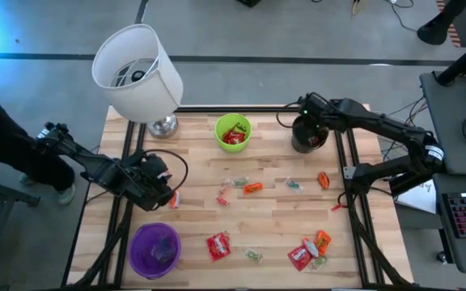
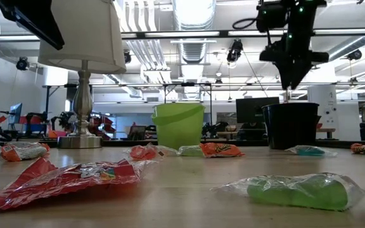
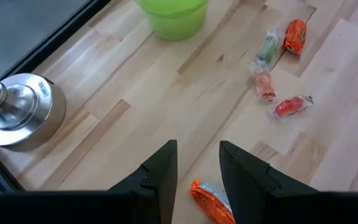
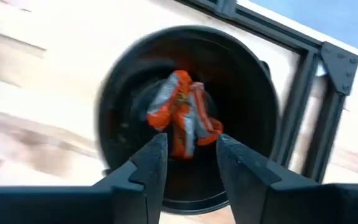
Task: Sort candy
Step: Put the orange candy into the black bucket
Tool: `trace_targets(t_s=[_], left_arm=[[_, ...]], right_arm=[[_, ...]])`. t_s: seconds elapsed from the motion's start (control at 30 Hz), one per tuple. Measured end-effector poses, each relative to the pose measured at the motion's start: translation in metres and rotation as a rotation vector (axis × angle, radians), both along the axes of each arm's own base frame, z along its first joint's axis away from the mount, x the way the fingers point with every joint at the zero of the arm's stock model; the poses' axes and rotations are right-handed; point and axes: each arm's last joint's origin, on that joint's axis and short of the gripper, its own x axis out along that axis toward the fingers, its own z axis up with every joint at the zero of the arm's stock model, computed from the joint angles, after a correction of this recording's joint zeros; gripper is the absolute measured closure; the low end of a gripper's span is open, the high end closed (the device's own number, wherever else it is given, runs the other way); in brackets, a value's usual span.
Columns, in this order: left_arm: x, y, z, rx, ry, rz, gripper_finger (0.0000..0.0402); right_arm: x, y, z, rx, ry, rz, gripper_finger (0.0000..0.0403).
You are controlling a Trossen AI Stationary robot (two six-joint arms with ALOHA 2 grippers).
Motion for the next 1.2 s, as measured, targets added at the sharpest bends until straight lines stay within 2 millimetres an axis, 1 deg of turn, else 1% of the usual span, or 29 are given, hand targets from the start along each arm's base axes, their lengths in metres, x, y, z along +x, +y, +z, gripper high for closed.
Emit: trace_targets(t_s=[0.1, 0.23, 0.4, 0.57, 0.73, 0.8, 1.0, 1.2], left_arm=[[0.0, 0.0, 0.0, -0.002, -0.002, 0.003, 0.0296], [0.0, 0.0, 0.0, -0.002, -0.002, 0.006, 0.0279], [0.001, 0.0, 0.0, -0.005, -0.007, 0.006, 0.0251], [0.002, 0.0, 0.001, 0.023, 0.012, -0.046, 0.0243], [0.002, -0.001, 0.001, 0.041, 0.024, -0.074, 0.025], [0.002, -0.001, 0.001, 0.046, 0.028, -0.081, 0.0254], [0.002, -0.001, 0.001, 0.055, 0.036, -0.095, 0.0264], [0.002, -0.001, 0.001, 0.055, 0.036, -0.095, 0.0265]], right_arm=[[0.004, 0.001, 0.012, 0.007, -0.059, 0.019, 0.027], [0.009, 0.004, 0.026, 0.019, -0.127, 0.054, 0.0272], [0.019, 0.018, 0.035, 0.161, -0.246, 0.177, 0.0273], [0.031, 0.047, 0.034, 0.347, -0.315, 0.328, 0.0273], [0.04, 0.079, 0.034, 0.428, -0.314, 0.362, 0.0273], [0.042, 0.092, 0.034, 0.442, -0.296, 0.35, 0.0273], [0.043, 0.128, 0.032, 0.412, -0.254, 0.283, 0.0273], [0.035, 0.169, 0.022, 0.376, -0.218, 0.127, 0.0273]])
